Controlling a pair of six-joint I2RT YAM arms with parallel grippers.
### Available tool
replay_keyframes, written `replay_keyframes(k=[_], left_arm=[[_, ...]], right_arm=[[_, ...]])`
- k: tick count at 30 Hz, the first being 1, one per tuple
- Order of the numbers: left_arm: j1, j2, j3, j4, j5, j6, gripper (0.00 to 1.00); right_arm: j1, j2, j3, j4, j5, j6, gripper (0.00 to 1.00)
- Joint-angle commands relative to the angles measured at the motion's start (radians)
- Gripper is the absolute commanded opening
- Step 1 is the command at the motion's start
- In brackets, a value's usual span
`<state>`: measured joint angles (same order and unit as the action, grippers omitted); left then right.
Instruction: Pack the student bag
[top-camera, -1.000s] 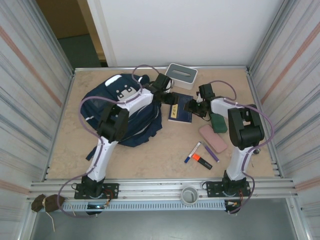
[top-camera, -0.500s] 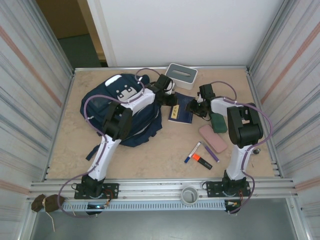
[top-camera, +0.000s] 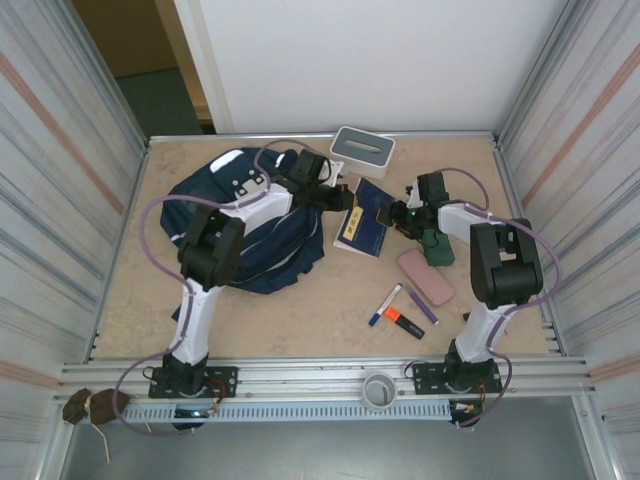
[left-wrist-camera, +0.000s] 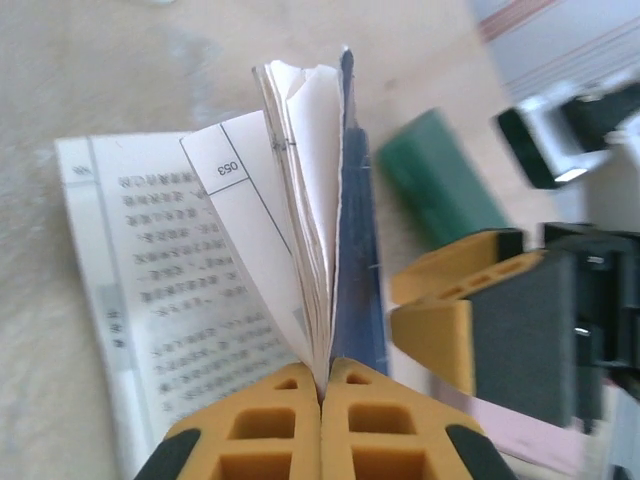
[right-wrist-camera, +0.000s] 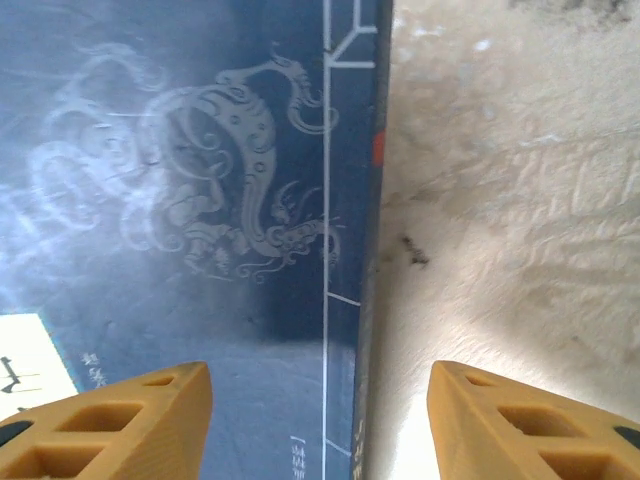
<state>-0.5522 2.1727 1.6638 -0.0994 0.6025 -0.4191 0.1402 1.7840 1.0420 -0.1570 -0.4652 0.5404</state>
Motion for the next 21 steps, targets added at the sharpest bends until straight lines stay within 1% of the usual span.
replay_keyframes(k=[1,4,8,10,12,14,16,19,20,21], left_arm=[[0.032,-0.129,-0.074,0.240,0.137,-0.118,0.00],[0.038,-0.202,-0.142,0.287,0.139,-0.137,0.00],[0.048,-0.275,-0.209,0.374,0.170,-0.199,0.00],[0.052,-0.300,-0.232,0.418,0.197,-0.234,0.00],[0.056,-0.321,-0.250,0.455,0.214,-0.267,0.00],[0.063,-0.338,-0.268,0.499,0.228,-0.307,0.00],[0.070,-0.347,-0.284,0.537,0.238,-0.341,0.00],[0.076,-0.355,-0.299,0.551,0.239,-0.362,0.00],[0.078,-0.356,-0.302,0.547,0.239,-0.361,0.00],[0.080,-0.356,-0.304,0.540,0.237,-0.358,0.00]], right_arm=[[0.003,-0.078,-0.027,0.046,-0.109,-0.020,0.60],[-0.010,-0.136,-0.073,0.091,-0.147,-0.026,0.62],[-0.025,-0.209,-0.146,0.237,-0.254,-0.015,0.70],[-0.028,-0.226,-0.161,0.289,-0.312,-0.015,0.72],[-0.027,-0.238,-0.180,0.372,-0.373,0.021,0.72],[-0.027,-0.241,-0.202,0.493,-0.425,0.088,0.71],[-0.021,-0.235,-0.213,0.599,-0.460,0.155,0.68],[0.004,-0.233,-0.213,0.716,-0.490,0.217,0.60],[0.011,-0.237,-0.208,0.730,-0.492,0.222,0.53],[0.017,-0.247,-0.206,0.743,-0.493,0.225,0.44]])
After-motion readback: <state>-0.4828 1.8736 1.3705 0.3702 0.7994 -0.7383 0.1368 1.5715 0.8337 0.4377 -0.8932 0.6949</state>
